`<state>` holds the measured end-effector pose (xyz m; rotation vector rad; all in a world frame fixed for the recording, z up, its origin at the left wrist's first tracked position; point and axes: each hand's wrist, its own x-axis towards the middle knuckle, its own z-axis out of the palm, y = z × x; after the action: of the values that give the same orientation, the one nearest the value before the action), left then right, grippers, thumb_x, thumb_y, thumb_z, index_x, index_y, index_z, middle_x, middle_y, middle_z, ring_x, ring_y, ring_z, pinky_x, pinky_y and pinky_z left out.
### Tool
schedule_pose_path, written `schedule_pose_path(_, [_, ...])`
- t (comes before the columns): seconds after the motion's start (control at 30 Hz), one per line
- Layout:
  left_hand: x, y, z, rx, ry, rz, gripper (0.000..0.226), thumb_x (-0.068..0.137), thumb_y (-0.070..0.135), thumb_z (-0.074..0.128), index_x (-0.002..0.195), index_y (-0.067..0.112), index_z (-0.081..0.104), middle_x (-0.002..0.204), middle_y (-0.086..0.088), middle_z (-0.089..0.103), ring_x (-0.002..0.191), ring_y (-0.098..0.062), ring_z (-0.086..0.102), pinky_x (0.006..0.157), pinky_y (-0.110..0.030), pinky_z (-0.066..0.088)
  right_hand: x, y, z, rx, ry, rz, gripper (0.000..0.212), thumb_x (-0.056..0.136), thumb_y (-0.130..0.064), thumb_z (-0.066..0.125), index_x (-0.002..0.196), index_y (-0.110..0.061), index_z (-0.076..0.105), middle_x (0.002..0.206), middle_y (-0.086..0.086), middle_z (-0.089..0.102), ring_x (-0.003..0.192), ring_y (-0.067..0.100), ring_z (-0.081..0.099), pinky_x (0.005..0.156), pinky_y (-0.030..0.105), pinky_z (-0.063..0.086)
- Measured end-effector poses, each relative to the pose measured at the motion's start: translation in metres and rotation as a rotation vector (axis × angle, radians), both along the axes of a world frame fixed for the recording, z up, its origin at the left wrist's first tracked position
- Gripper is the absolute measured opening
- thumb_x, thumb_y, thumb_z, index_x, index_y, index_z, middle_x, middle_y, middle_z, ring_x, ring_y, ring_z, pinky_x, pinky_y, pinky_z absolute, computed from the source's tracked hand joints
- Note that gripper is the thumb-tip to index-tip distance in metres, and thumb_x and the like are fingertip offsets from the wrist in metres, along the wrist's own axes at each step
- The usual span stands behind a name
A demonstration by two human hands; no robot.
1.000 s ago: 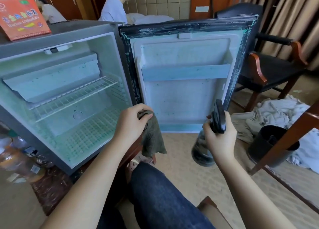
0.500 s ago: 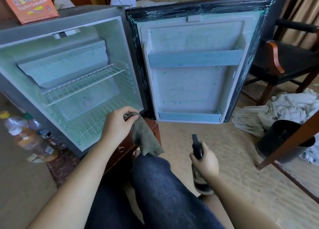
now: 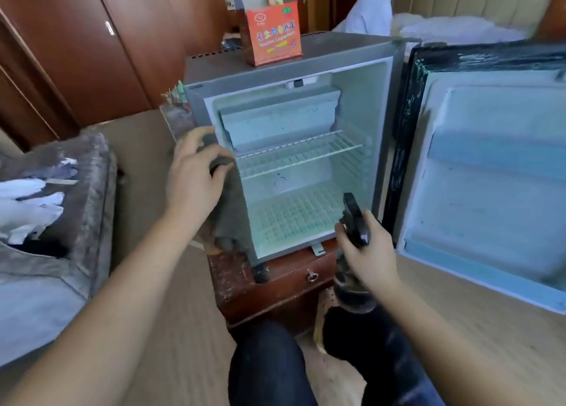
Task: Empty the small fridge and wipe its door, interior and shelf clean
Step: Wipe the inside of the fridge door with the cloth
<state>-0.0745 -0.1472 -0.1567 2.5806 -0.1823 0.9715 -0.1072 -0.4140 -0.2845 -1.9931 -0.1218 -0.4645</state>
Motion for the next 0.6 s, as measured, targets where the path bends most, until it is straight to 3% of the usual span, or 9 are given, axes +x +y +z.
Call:
schedule_pose_path(0.17, [0.033,0.031,0.032,0.046,-0.131,-0.033,0.004,0.088,0.004,0.062,0.090,0.006,0.065,0.151,-0.010,0.037,0.140,-0.028,0.031,0.112,-0.019,0.017,0.027,0.048,0.022,0.060,-0.050,0.125,0.013,0.088,-0.033,0.063,0.092,-0.023,0.055,0.072,-0.003,0.061,0.068,0.014,0.061,0.063,0.034,0.049])
schedule_pose_path(0.3, [0.065,0.039,0.035,0.130,-0.164,-0.127,0.002,0.087,0.003,0.064,0.087,0.005,0.065,0.153,-0.011,0.036,0.144,-0.029,0.028,0.116,-0.042,0.029,0.054,0.060,0.039,0.129,-0.034,0.051,0.012,0.088,-0.031,0.062,0.088,-0.024,0.053,0.066,0.000,0.060,0.064,0.018,0.061,0.059,0.034,0.048])
schedule_pose_path(0.4, [0.071,0.036,0.032,0.057,-0.204,-0.117,0.001,0.084,0.007,0.066,0.084,0.007,0.065,0.147,-0.007,0.043,0.139,-0.026,0.035,0.109,-0.029,0.033,0.076,0.045,0.050,0.182,-0.017,-0.091,0.011,0.087,-0.027,0.059,0.081,-0.024,0.051,0.069,0.008,0.062,0.067,0.026,0.065,0.063,0.040,0.052])
schedule_pose_path(0.5, [0.074,0.033,0.030,0.005,-0.239,-0.126,0.004,0.085,0.007,0.065,0.083,0.006,0.063,0.143,-0.007,0.046,0.137,-0.027,0.038,0.108,-0.022,0.030,0.088,0.031,0.053,0.103,-0.049,-0.226,0.022,0.085,-0.022,0.061,0.074,-0.026,0.043,0.063,-0.004,0.054,0.060,0.016,0.055,0.057,0.032,0.042])
schedule_pose_path(0.6, [0.078,0.035,0.028,0.009,-0.276,-0.143,0.006,0.085,0.009,0.065,0.081,0.006,0.062,0.141,-0.009,0.047,0.136,-0.028,0.039,0.109,-0.020,0.027,0.090,0.040,0.054,-0.044,-0.052,-0.198,0.014,0.087,-0.024,0.062,0.088,-0.021,0.049,0.069,-0.009,0.053,0.061,0.012,0.052,0.053,0.026,0.034])
